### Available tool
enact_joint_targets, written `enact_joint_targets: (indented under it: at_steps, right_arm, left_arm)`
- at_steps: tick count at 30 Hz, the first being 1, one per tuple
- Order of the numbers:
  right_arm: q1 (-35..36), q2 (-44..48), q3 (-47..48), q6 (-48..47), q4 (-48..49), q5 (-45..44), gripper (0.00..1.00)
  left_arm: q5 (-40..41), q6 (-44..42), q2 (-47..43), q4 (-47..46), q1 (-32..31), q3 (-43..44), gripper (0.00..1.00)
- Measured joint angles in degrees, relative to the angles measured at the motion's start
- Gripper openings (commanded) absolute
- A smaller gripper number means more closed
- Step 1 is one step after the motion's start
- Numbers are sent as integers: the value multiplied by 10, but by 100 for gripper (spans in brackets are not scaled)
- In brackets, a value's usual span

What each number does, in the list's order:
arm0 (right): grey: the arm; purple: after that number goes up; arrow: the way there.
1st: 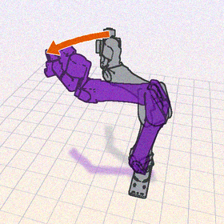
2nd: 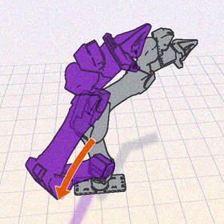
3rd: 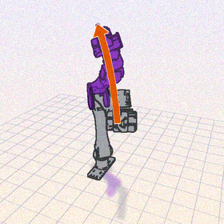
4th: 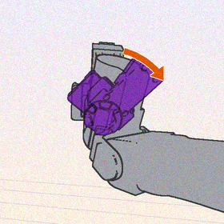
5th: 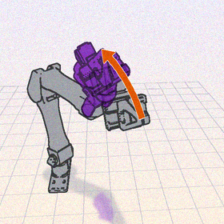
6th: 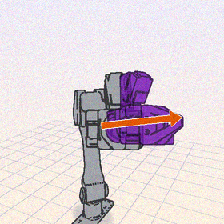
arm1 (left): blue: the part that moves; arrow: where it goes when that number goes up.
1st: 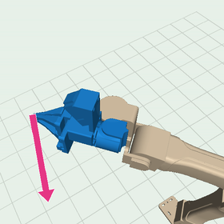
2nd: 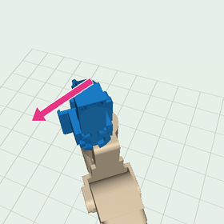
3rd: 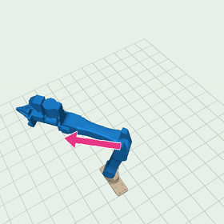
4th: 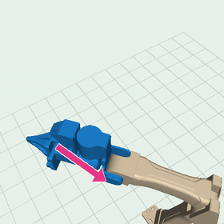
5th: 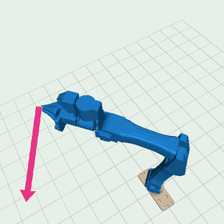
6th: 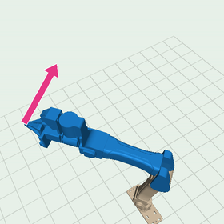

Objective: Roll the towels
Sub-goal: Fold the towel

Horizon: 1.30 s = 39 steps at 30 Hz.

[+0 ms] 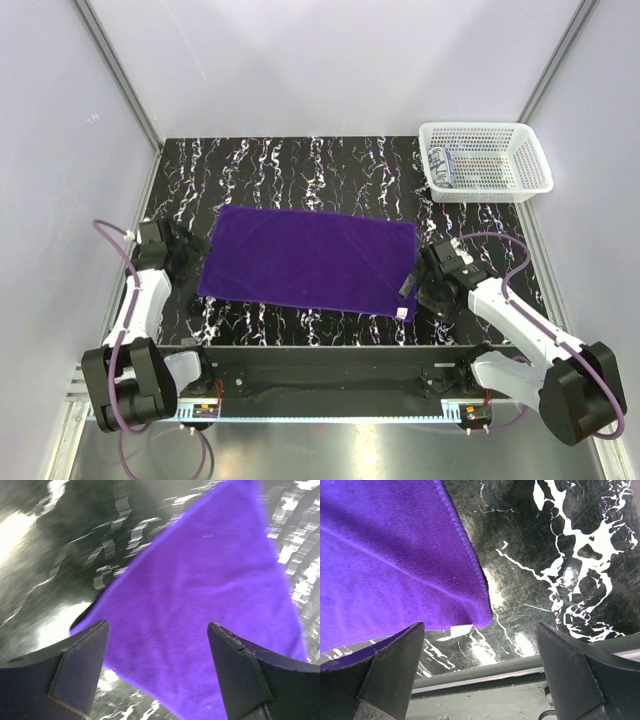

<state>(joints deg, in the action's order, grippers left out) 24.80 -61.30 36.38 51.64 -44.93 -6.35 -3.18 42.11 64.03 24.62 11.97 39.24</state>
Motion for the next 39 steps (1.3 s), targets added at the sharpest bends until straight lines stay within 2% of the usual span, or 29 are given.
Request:
enact_joint_targets:
  at_steps: [7, 16, 17, 24, 29, 30, 31, 35, 39]
  right_arm:
    - [-1, 20, 0, -6, -4, 21, 100]
    - [-1, 22, 0, -26, -8, 30, 100]
    - [-1, 22, 0, -26, -8, 30, 100]
    - [-1, 18, 0, -28, 3, 30, 100]
    - [-1, 11, 0, -28, 10, 30, 100]
    - [-1, 12, 0, -28, 11, 30, 100]
    - [-1, 12, 0, -28, 12, 30, 100]
    - [-1, 14, 0, -21, 11, 24, 100]
    - [-1, 15, -9, -3, 11, 24, 91]
  left_arm:
    - [0, 20, -37, 33, 70, -92, 79]
    - [-10, 29, -92, 26, 75, -150, 68]
    - [-14, 29, -90, 19, 75, -156, 63]
    - [-47, 30, -68, -37, 75, -173, 47]
    - [-58, 22, -39, -64, 75, -174, 19]
    - [-59, 20, -34, -67, 75, -174, 12]
    - [-61, 19, -30, -70, 75, -174, 1]
    - [-65, 10, -27, -78, 75, -174, 0]
    - [-65, 4, -35, -72, 75, -174, 0]
